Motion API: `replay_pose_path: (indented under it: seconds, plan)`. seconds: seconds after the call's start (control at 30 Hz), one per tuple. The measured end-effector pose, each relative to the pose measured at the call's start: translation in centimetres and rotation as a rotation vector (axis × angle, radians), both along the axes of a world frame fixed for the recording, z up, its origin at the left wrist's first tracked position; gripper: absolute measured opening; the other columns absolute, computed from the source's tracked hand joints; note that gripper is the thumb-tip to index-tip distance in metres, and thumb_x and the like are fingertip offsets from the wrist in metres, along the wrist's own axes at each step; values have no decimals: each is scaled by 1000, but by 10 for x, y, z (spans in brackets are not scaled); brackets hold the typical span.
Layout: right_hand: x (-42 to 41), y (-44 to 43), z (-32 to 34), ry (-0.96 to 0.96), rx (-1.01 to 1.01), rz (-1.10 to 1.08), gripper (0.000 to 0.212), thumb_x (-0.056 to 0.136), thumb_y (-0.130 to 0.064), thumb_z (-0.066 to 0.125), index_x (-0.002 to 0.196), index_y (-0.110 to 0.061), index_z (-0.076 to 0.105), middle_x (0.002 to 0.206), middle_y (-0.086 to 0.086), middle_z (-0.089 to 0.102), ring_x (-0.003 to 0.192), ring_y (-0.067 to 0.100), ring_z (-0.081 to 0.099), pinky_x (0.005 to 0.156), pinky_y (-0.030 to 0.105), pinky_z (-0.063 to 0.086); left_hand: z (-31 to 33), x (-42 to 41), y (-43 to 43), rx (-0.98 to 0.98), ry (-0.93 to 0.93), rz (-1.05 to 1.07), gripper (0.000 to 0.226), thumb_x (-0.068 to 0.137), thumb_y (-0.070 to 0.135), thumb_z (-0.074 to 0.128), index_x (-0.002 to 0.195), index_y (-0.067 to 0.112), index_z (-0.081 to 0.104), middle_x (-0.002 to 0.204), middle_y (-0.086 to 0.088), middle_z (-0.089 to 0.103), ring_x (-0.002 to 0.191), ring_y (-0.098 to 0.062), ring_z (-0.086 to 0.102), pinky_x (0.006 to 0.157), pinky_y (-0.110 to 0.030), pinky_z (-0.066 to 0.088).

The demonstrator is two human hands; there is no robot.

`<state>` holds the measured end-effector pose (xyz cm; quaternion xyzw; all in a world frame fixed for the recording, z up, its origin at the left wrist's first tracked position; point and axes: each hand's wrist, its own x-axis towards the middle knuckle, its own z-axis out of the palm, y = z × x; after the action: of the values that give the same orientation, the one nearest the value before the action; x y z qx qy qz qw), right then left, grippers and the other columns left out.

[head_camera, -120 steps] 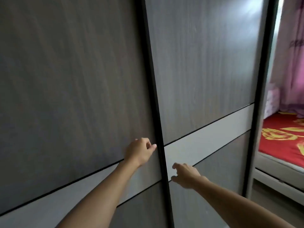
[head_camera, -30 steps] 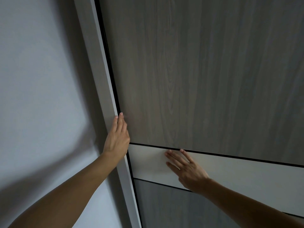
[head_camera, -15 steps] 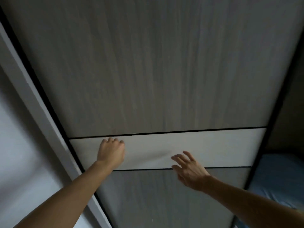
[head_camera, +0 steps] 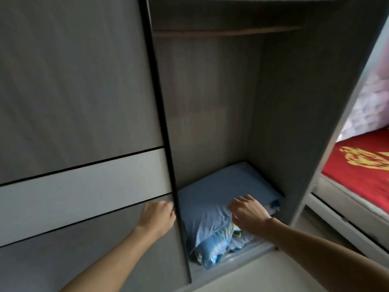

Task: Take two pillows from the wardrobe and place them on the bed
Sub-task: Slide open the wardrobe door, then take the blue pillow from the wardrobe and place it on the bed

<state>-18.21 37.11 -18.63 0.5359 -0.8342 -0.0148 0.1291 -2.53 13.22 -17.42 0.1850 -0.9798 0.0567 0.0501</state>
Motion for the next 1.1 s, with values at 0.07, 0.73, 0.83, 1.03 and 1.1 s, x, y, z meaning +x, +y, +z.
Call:
replay_pose_path:
  seconds: [0.07,0.73,0.83,1.03,1.1]
  plan:
    - [-25,25,-6,-21,17,-66,21,49,-25,80,61,-22,63,61,-5,62,58,17,64,52,23,49,-10,-30,25,21,-29,-57,26,88,35,44,93,16,61,100,-6,69,96,-29,65,75,-36,49]
    - [-311,49,-147,-285,334,-390,35,88,-33,44,120,-23,55,116,0,59,112,20,53,89,33,38,-171,-331,21,413,-334,28,24,86,33,48,92,13,59,106,-9,68,99,-32,62,82,-35,48]
    - [-344,37,-159,-339,370,-393,34,88,-31,45,119,-21,55,115,2,60,110,22,54,90,35,40,-186,-359,10,443,-396,71,26,87,34,49,98,13,60,111,-11,66,103,-32,61,84,-35,48]
    - [-422,-3,-202,-395,451,-297,37,87,-29,48,122,-19,53,118,6,59,109,25,55,90,36,41,-216,-401,-10,526,-434,172,25,87,33,50,95,11,58,108,-12,67,104,-32,61,80,-36,49]
    - [-450,-26,-221,-388,497,-243,39,86,-30,48,123,-18,52,118,7,58,108,26,55,88,36,41,-228,-415,-17,548,-432,223,24,86,31,50,95,11,58,108,-12,66,105,-31,61,81,-36,49]
